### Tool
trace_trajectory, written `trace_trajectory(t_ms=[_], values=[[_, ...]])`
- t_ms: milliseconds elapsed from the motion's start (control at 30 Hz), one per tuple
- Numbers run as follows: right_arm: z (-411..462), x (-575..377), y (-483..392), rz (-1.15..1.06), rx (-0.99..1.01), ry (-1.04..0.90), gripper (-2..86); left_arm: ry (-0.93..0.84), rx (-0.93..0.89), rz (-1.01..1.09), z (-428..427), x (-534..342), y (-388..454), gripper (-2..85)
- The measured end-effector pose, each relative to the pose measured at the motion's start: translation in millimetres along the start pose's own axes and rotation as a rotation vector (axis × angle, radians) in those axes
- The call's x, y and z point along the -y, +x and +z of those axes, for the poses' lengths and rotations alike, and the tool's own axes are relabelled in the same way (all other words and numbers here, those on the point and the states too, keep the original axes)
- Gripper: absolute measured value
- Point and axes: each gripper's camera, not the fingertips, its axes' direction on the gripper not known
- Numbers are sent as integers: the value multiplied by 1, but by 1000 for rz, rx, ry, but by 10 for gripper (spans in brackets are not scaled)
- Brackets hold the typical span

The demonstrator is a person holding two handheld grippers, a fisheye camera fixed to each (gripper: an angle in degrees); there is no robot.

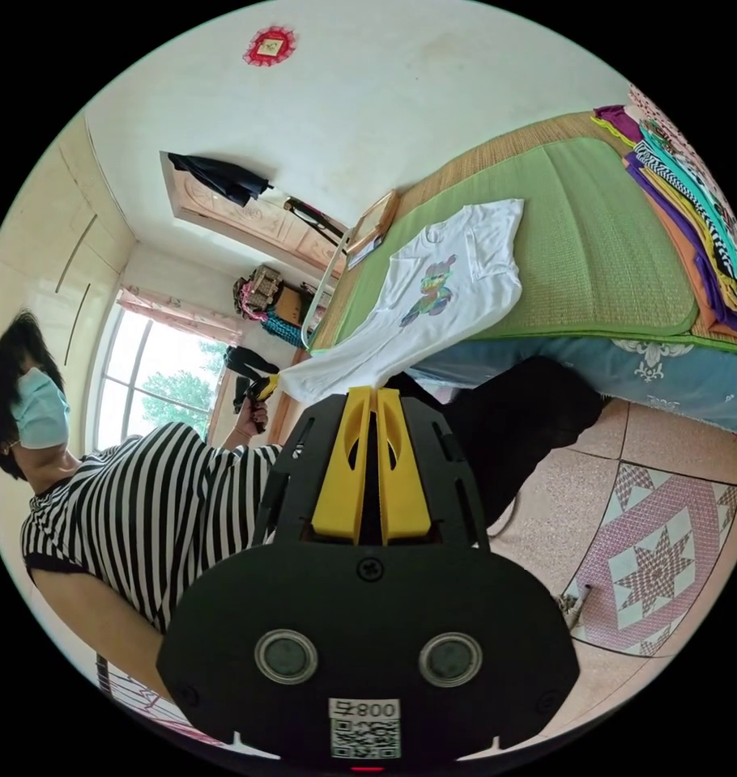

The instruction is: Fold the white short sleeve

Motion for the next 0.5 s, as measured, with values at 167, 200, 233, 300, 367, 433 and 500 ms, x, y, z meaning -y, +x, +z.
trace_trajectory(t_ms=[167, 200, 233, 300, 367, 433, 500], values=[[1, 21, 2, 8, 9, -7, 8, -11, -4, -18, 4, 26, 7, 3], [2, 27, 3, 10, 9, -12, 8, -17, -6, -23, 6, 34, 9, 3], [2, 29, 3, 11, 10, -14, 8, -22, -5, -28, 7, 43, 11, 3], [2, 41, 5, 16, 13, -17, 8, -28, -5, -37, 9, 58, 13, 3], [2, 51, 7, 25, 15, -15, 8, -29, -9, -46, 11, 75, 14, 2], [0, 62, 10, 35, 22, -11, 8, -22, -21, -55, 13, 98, 17, 2], [-2, 78, 13, 42, 29, 1, 9, -20, -22, -58, 15, 118, 20, 2]])
